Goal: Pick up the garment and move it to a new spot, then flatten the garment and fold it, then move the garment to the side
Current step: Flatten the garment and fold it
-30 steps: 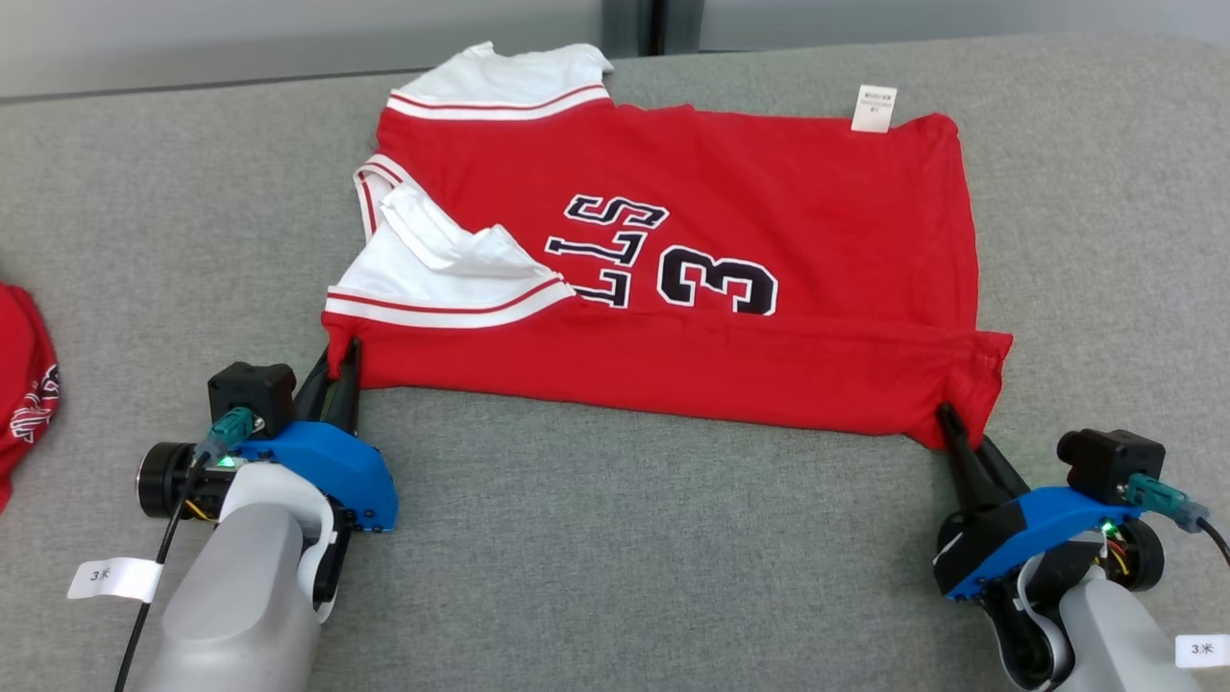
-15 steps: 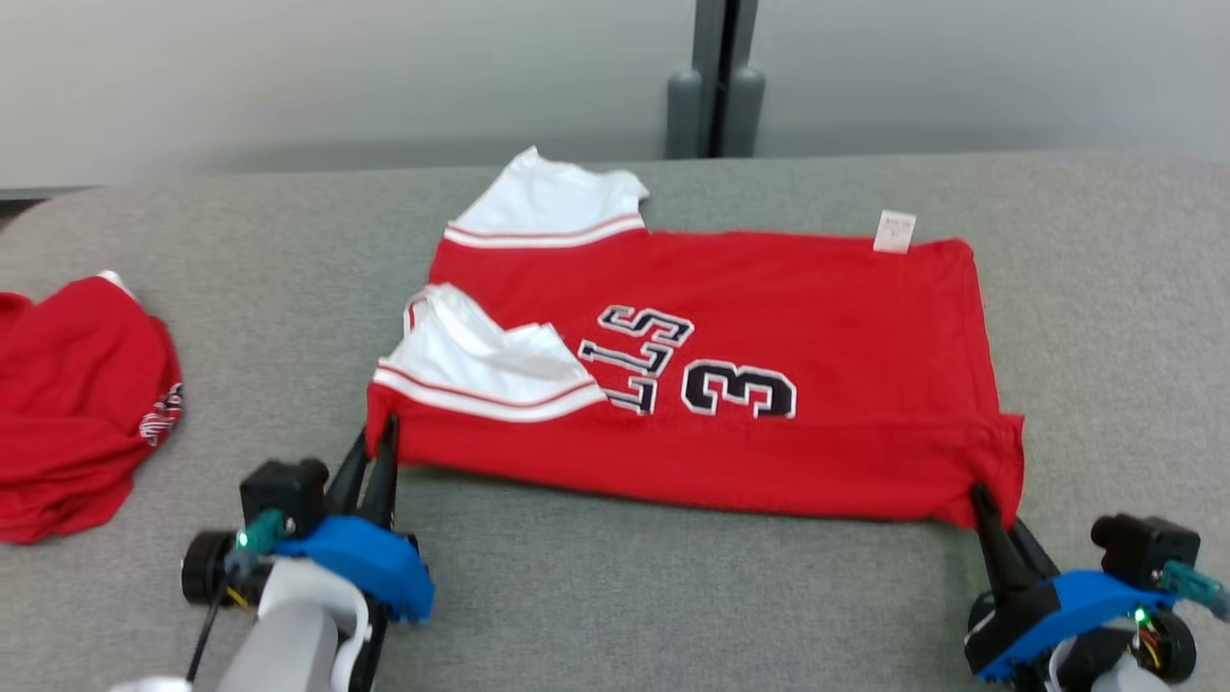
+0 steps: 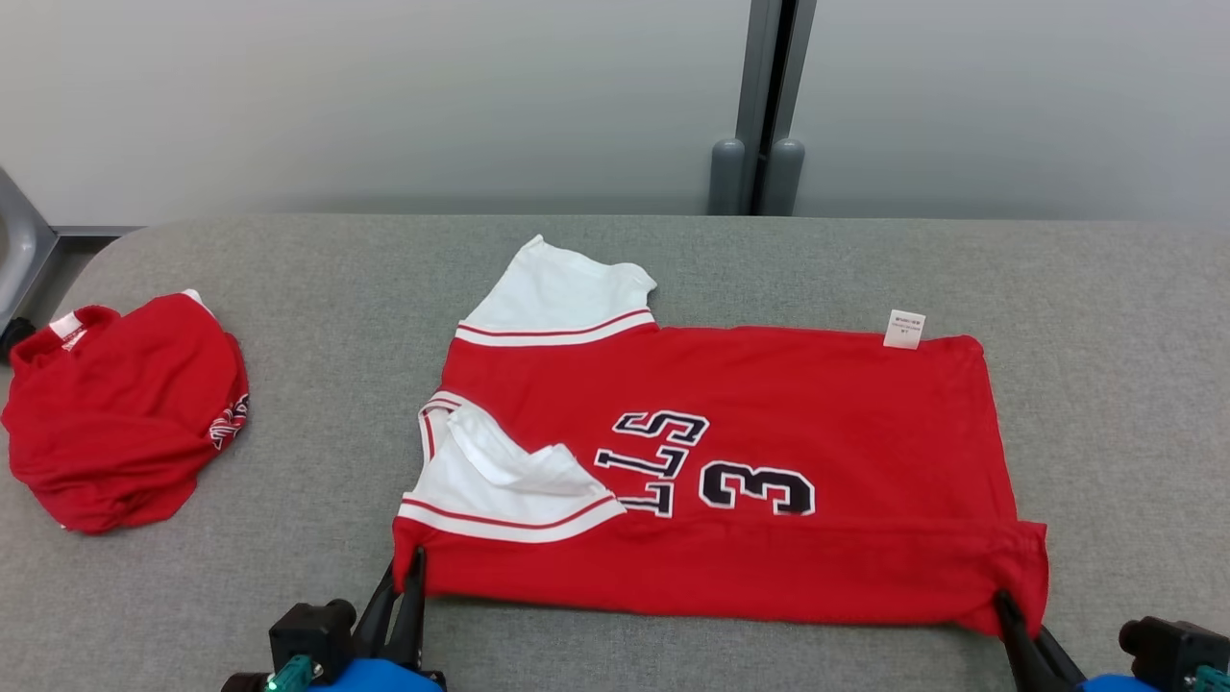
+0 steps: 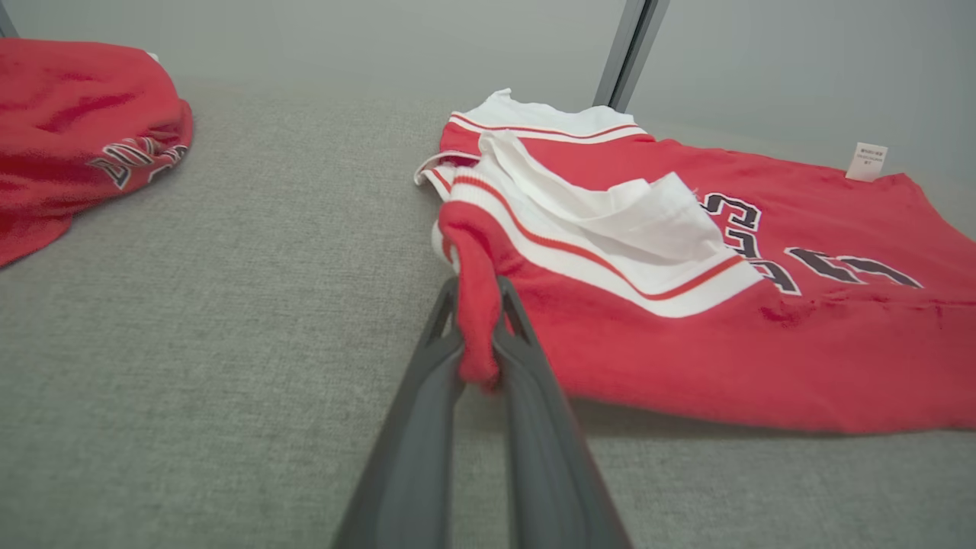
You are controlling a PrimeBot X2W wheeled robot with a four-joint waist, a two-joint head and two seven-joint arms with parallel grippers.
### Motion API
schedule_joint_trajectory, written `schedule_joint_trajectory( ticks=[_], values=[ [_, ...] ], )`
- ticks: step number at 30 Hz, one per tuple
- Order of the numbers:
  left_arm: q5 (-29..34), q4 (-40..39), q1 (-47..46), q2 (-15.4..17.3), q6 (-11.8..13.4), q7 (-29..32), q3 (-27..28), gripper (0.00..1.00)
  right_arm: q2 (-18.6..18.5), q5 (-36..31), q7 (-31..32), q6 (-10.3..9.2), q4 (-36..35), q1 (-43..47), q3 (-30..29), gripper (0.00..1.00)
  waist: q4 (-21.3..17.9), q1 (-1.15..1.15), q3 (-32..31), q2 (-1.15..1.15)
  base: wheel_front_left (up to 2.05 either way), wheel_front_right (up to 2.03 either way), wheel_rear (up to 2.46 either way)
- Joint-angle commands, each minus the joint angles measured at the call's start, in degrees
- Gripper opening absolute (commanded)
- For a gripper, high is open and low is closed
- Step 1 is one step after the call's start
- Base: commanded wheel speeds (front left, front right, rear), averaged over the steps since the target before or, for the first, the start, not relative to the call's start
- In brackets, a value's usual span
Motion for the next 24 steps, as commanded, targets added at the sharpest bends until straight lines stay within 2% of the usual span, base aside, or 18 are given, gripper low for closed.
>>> schedule_joint_trajectory(
  ticks=[1, 7, 11, 12, 13, 14, 15, 24],
  values=[
    [-0.3, -0.9, 1.2, 0.3, 0.3, -0.3, 0.6, 0.0, 0.1, -0.7, 0.7, 0.04, -1.4, 1.8, -0.8, 0.0, 0.1, 0.01, -0.1, 0.0, 0.0, 0.0, 0.0],
    [-0.8, -3.0, 4.2, 1.7, 1.0, -0.2, 1.3, 0.0, 0.5, -1.2, 3.4, 0.04, -5.2, 5.8, -2.4, 0.0, 0.2, 0.01, -0.3, 0.0, 0.0, 0.0, 0.0],
    [-1.3, -3.6, 5.6, 1.4, 1.0, 1.0, 0.6, 0.0, 1.2, -1.0, 5.8, 0.04, -6.2, 7.2, -2.1, 0.0, 0.0, 0.01, -0.3, 0.0, 0.0, 0.0, 0.0],
    [-1.2, -3.8, 5.9, 1.3, 1.1, 1.0, 0.4, 0.0, 1.5, -0.6, 6.5, 0.04, -6.4, 7.5, -1.9, 0.32, -0.1, 0.01, -0.3, 0.0, 0.0, 0.0, 0.0],
    [-1.2, -3.9, 6.1, 1.3, 1.3, 1.0, 0.3, 0.06, 1.5, -0.7, 6.6, 0.04, -6.7, 7.6, -2.0, 0.54, -0.1, 0.01, -0.4, 0.0, 0.0, 0.0, 0.0],
    [-1.2, -3.8, 6.3, 1.2, 1.4, 0.9, 0.2, 0.86, 1.5, -1.3, 6.6, 0.04, -6.9, 7.8, -2.3, 1.0, -0.1, 0.01, -0.4, 0.0, 0.0, 0.0, 0.0],
    [-1.2, -3.9, 6.4, 1.2, 1.7, 0.9, 0.3, 1.0, 1.5, -1.7, 6.7, 0.04, -6.9, 7.9, -2.5, 1.0, -0.1, 0.01, -0.5, 0.0, 0.0, 0.0, 0.0],
    [0.2, -7.5, 4.2, 1.8, 3.3, -0.1, 1.7, 1.0, 1.2, -3.6, 3.0, 0.04, -9.2, 4.4, -3.7, 1.0, -1.1, 0.01, -1.2, 0.0, 0.0, 0.0, 0.0]
  ],
)
